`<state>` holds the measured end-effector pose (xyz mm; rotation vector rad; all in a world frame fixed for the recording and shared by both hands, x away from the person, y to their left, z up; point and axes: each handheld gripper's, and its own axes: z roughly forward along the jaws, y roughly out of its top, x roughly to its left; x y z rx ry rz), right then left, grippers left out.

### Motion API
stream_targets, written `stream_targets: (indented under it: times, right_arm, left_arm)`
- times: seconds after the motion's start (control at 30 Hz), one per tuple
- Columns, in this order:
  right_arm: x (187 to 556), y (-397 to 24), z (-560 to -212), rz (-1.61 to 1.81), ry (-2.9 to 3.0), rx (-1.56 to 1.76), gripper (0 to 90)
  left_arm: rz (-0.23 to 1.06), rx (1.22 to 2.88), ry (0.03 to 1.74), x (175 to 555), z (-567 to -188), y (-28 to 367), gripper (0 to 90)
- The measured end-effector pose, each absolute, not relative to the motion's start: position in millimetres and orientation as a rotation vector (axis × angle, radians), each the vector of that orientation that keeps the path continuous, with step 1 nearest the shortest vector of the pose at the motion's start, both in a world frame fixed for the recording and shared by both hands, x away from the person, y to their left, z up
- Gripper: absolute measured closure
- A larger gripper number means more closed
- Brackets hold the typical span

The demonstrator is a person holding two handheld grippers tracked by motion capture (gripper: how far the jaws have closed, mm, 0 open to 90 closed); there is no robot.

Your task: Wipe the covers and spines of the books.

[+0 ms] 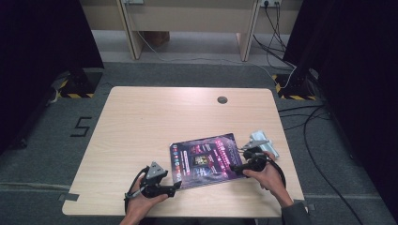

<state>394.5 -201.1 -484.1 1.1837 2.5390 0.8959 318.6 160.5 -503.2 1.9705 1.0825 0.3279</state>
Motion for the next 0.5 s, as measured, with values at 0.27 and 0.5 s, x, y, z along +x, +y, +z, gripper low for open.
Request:
stream_targets:
  times: [0.27, 0.5]
  right_arm:
    - [368.5, -207.1, -486.8, 0.887, 2.566, 1.161, 16.2]
    - [359.1, -201.5, -494.6, 0.792, 2.602, 1.120, 17.0]
  left_arm:
    - [0.383, 1.960, 1.123, 345.8, -507.0, 164.0, 28.3]
    - [0.407, 2.016, 1.094, 358.2, -510.8, 160.3, 30.9]
